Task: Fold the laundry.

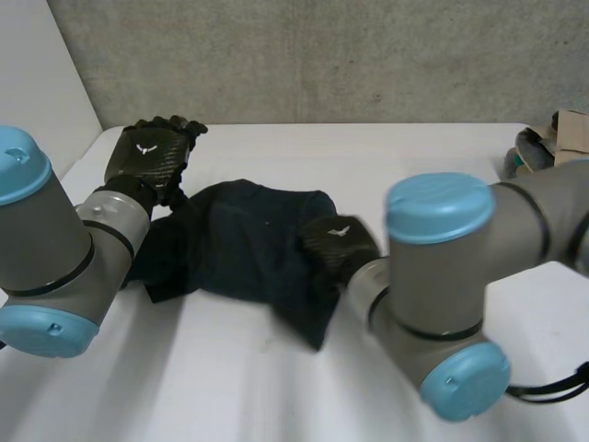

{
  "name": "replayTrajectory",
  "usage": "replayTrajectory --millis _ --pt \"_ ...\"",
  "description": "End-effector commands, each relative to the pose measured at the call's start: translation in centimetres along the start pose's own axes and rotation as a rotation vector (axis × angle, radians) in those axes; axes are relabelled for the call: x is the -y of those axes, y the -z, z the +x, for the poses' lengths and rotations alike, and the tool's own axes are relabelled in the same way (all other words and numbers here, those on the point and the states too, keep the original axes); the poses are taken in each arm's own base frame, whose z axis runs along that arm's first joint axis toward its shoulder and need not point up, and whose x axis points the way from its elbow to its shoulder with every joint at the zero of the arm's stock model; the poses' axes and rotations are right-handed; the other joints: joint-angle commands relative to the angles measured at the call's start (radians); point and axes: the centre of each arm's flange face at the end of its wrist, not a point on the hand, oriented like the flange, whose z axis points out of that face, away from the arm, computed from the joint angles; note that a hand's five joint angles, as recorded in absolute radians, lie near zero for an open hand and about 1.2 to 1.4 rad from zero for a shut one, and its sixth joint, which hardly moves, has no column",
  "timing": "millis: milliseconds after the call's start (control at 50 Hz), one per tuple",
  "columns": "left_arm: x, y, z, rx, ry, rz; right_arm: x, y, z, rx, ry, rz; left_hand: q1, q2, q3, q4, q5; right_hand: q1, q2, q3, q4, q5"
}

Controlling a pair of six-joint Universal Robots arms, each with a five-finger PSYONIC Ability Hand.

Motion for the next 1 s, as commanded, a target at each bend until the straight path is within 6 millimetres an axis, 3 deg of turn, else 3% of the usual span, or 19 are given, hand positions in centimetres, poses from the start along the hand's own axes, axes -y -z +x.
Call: replayTrajectory --millis 20,40,60,120,200,300,380,560,600,720,780,840,1000 --pt "1.3 0.4 -1.0 0.060 0.004 0.027 -0.5 0.6 -5.4 0.143 -0.086 -0.045 -0.023 -0.030 -0.038 -0.028 -0.049 -0.044 -0.103 -0.117 -0.123 -0.102" --pt "1.5 0.4 -1.1 0.067 0.005 0.032 -0.6 0.7 -5.8 0.157 -0.073 -0.049 -0.023 -0.030 -0.038 -0.028 -0.049 -0.249 -0.308 -0.322 -0.328 -0.307" --pt "1.9 0.5 -1.4 0.084 0.006 0.042 -0.8 1.0 -6.6 0.187 -0.042 -0.055 -0.023 -0.030 -0.038 -0.028 -0.049 -0.656 -0.714 -0.728 -0.734 -0.713" --pt "2.6 0.7 -2.0 0.108 0.012 0.059 -0.9 1.6 -7.4 0.218 0.011 -0.065 -0.023 -0.030 -0.038 -0.028 -0.049 -0.944 -1.002 -1.016 -1.022 -1.001" --pt "3.3 1.2 -2.5 0.126 0.017 0.066 0.0 1.8 -6.7 0.199 0.111 -0.040 -0.023 -0.030 -0.038 -0.028 -0.049 -0.944 -1.003 -1.017 -1.023 -1.002" --pt "3.7 2.3 -3.0 0.129 0.018 0.025 3.8 1.7 -1.6 0.037 0.313 0.013 -0.023 -0.030 -0.038 -0.028 -0.049 -0.944 -1.003 -1.017 -1.023 -1.002" --pt "3.3 3.3 -2.9 0.116 0.022 -0.061 4.7 2.6 0.1 0.022 0.460 -0.033 -0.023 -0.030 -0.038 -0.028 -0.049 -0.942 -1.000 -1.014 -1.020 -0.999" --pt "1.8 5.6 -1.5 0.047 0.053 -0.265 6.1 3.2 2.1 0.060 0.654 -0.038 0.016 0.008 0.001 0.011 -0.011 -0.865 -0.924 -0.937 -0.944 -0.923" --pt "1.6 6.3 -0.9 0.017 0.080 -0.299 6.4 3.3 2.4 0.089 0.713 -0.017 0.016 0.009 0.001 0.011 -0.011 -0.716 -0.775 -0.789 -0.795 -0.774" --pt "1.9 7.1 0.4 -0.046 0.141 -0.315 8.9 3.7 4.3 0.094 0.737 0.101 0.016 0.009 0.001 0.011 -0.011 -0.648 -0.706 -0.720 -0.726 -0.706" --pt "2.5 7.3 1.5 -0.088 0.153 -0.291 10.7 3.5 6.8 -0.005 0.641 0.154 -0.011 -0.018 -0.025 -0.015 -0.037 -0.776 -0.835 -0.849 -0.855 -0.834" --pt "3.0 7.5 2.8 -0.123 0.146 -0.274 9.8 2.0 8.3 -0.034 0.598 0.121 -0.023 -0.030 -0.038 -0.028 -0.049 -0.929 -0.988 -1.002 -1.008 -0.987" --pt "1.4 6.3 6.8 -0.084 0.138 -0.315 5.2 -3.9 9.9 -0.048 0.520 0.040 -0.023 -0.030 -0.038 -0.028 -0.049 -0.944 -1.003 -1.017 -1.023 -1.002"
